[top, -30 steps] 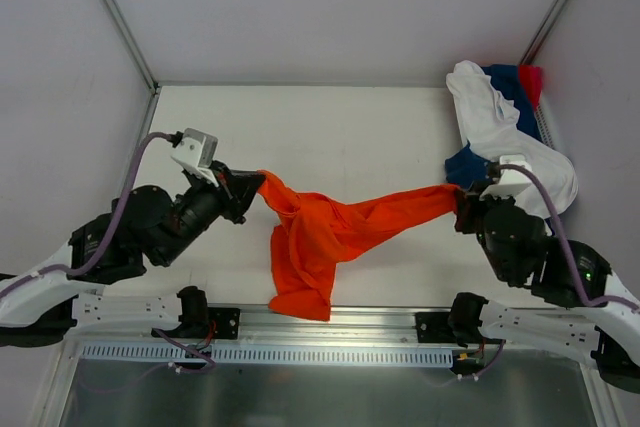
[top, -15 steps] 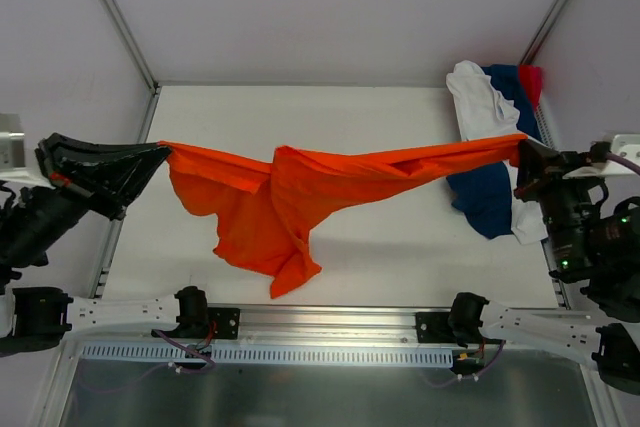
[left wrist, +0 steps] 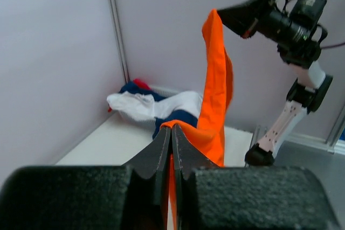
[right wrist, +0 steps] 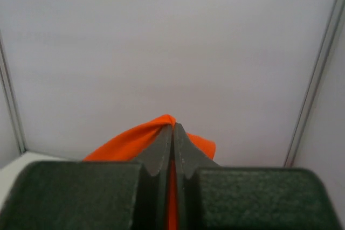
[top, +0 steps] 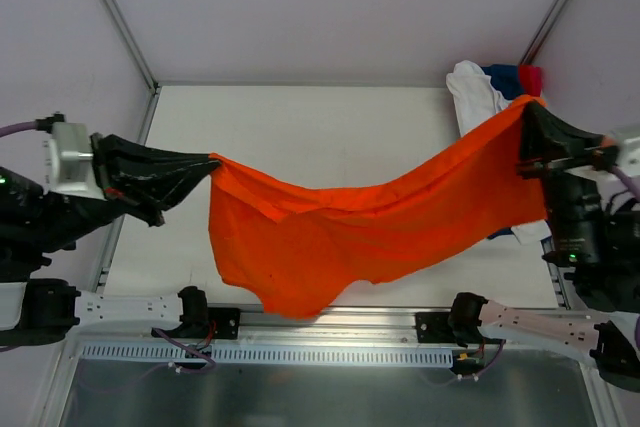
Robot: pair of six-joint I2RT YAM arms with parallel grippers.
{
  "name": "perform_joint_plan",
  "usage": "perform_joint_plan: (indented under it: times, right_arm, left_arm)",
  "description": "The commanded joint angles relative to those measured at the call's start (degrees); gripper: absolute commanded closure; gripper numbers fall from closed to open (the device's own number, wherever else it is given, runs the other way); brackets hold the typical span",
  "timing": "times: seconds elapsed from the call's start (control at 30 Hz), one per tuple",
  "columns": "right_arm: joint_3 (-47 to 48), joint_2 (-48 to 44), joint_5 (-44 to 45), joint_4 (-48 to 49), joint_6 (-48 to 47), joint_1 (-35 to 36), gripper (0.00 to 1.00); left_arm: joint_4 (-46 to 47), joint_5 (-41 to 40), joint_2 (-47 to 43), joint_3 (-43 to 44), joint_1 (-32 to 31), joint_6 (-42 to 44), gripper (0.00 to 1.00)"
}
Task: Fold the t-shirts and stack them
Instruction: Flatten out the tshirt
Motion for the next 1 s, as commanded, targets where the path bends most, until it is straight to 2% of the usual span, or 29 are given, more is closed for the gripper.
perform_joint_plan:
  times: [0.0, 0.13, 0.3, 0.43, 0.6, 0.67, 0.73, 0.77, 0.83, 0.87, 0.9, 0.93, 0.97]
  right_arm:
    - [1.0, 5.8, 3.1, -2.6, -3.4, -0.1, 0.99]
    - [-1.6, 4.3, 5.7, -5.6, -1.2, 0.0, 1.0]
    - [-5.5, -1.6, 7.9, -10.8, 5.8, -0.1, 0.99]
    - [-4.5, -5.4, 9.9, -19.9, 8.6, 0.0, 1.0]
    - [5.4, -8.5, 4.9, -38.9, 20.7, -0.1, 1.0]
    - [6.6, -10.7, 0.6, -42.2, 23.4, -0.1, 0.99]
    - [6.4, -11.9, -3.7, -45.5, 25.1, -0.2, 0.99]
    - [6.3, -12.3, -8.8, -46.9, 25.5, -0.3, 0.99]
    - [6.9, -11.8, -13.8, -51.0, 26.7, -0.8, 0.99]
    - [7.4, -10.3, -19.5, -52.6, 28.4, -1.0, 1.0]
    - [9.0, -9.3, -22.9, -56.0, 29.4, -1.5, 0.99]
    - [9.9, -8.2, -30.3, -57.6, 30.7, -1.7, 0.99]
    - [10.9, -7.0, -34.4, -60.5, 32.9, -1.9, 1.0]
  left_arm:
    - [1.5, -2.1, 0.5, -0.6, -0.3, 0.9, 1.0]
    - [1.1, -8.9, -2.4, -2.6, -0.3, 1.8, 1.0]
    - [0.0, -15.6, -6.6, -5.8, -0.3, 0.6, 1.0]
    - [-1.6, -11.3, -11.6, -9.3, -0.3, -1.4, 1.0]
    - [-7.4, -9.9, -19.2, -12.8, -0.3, -5.5, 1.0]
    - [-8.4, -8.0, -22.0, -13.6, -0.3, -7.4, 1.0]
    - [-8.7, -4.2, -22.4, -13.3, -0.3, -7.5, 1.0]
    - [-8.8, 2.1, -22.0, -12.5, -0.3, -9.9, 1.0]
    - [-9.3, 10.2, -19.5, -8.8, -0.3, -11.1, 1.0]
    - [-9.6, 19.2, -18.5, -7.2, -0.2, -12.5, 1.0]
    - [-9.8, 23.5, -17.5, -4.3, -0.1, -13.3, 1.0]
    - [-9.8, 27.6, -15.7, -3.1, 0.9, -14.6, 1.0]
    - [-9.8, 36.3, -14.9, -1.1, 1.6, -15.3, 1.0]
